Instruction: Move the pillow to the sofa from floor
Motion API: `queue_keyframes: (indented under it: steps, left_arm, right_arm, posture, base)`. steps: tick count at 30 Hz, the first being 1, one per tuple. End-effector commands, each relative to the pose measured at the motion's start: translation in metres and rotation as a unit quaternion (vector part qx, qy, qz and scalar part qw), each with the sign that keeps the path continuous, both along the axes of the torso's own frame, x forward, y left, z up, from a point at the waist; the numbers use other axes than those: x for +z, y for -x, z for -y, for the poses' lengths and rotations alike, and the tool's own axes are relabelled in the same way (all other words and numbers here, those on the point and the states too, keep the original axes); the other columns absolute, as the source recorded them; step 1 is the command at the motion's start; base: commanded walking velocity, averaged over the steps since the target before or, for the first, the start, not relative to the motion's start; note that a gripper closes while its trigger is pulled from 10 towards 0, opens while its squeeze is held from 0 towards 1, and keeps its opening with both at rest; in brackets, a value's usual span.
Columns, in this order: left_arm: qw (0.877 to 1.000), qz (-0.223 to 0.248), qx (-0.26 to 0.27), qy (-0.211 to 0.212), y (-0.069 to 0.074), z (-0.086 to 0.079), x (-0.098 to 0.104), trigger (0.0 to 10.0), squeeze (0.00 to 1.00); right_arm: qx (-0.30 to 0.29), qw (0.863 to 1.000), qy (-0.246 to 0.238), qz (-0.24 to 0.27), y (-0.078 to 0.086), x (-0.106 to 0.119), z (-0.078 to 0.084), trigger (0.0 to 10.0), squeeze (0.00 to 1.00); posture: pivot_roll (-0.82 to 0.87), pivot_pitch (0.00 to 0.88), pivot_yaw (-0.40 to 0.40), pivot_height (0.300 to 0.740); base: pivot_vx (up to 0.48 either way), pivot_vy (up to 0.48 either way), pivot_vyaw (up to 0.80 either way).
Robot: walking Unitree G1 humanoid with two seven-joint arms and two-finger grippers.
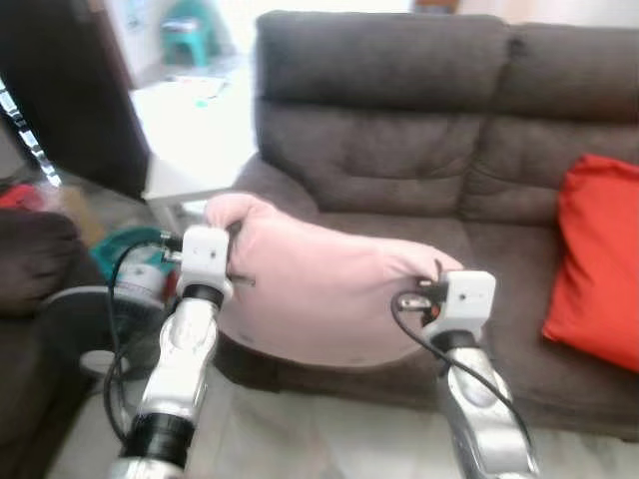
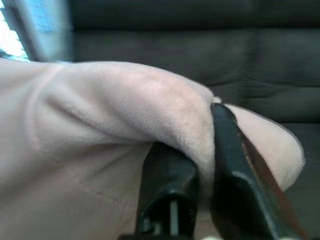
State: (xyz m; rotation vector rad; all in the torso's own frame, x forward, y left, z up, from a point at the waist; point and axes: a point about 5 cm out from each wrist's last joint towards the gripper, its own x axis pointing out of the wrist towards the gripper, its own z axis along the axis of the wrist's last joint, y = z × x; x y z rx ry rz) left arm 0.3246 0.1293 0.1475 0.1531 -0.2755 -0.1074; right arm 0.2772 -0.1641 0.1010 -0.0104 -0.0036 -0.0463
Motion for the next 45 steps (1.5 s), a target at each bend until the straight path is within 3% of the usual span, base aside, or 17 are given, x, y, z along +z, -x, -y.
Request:
queue_keyframes:
  steps: [1, 11, 28, 36, 45]
  left_arm:
    - [0.999, 0.035, 0.020, -0.001, -0.002, -0.014, 0.018, 10.0, 0.00]
    - [0.998, 0.054, 0.019, 0.004, -0.005, -0.012, 0.031, 10.0, 0.00]
    - [0.999, 0.047, 0.013, 0.005, -0.004, -0.010, 0.029, 10.0, 0.00]
    - [0.999, 0.032, -0.014, 0.005, -0.004, -0.005, 0.025, 10.0, 0.00]
    - [0.996, 0.000, -0.093, 0.013, -0.001, 0.010, 0.019, 10.0, 0.00]
  right_arm:
    - [0.022, 0.998, -0.008, 0.054, -0.007, 0.024, -0.014, 10.0, 0.00]
    - [0.037, 0.997, 0.009, 0.073, -0.011, 0.038, -0.016, 10.0, 0.00]
    - [0.030, 0.997, 0.013, 0.065, -0.014, 0.039, -0.009, 10.0, 0.00]
    - [0.021, 0.998, 0.017, 0.055, -0.015, 0.037, -0.004, 10.0, 0.00]
    - [-0.008, 0.999, 0.022, 0.045, -0.019, 0.036, 0.003, 10.0, 0.00]
  posture:
    - [0.03, 0.013, 0.002, 0.740]
    - [0.03, 0.014, 0.000, 0.740]
    - [0.03, 0.015, -0.002, 0.740]
    - [0.03, 0.016, -0.002, 0.740]
    - [0.04, 0.014, -0.002, 0.740]
  base:
    - [0.341, 0.000, 0.00]
    - [0.342, 0.000, 0.00]
    - [0.343, 0.000, 0.66]
    - [0.317, 0.000, 0.00]
    - [0.240, 0.000, 0.00]
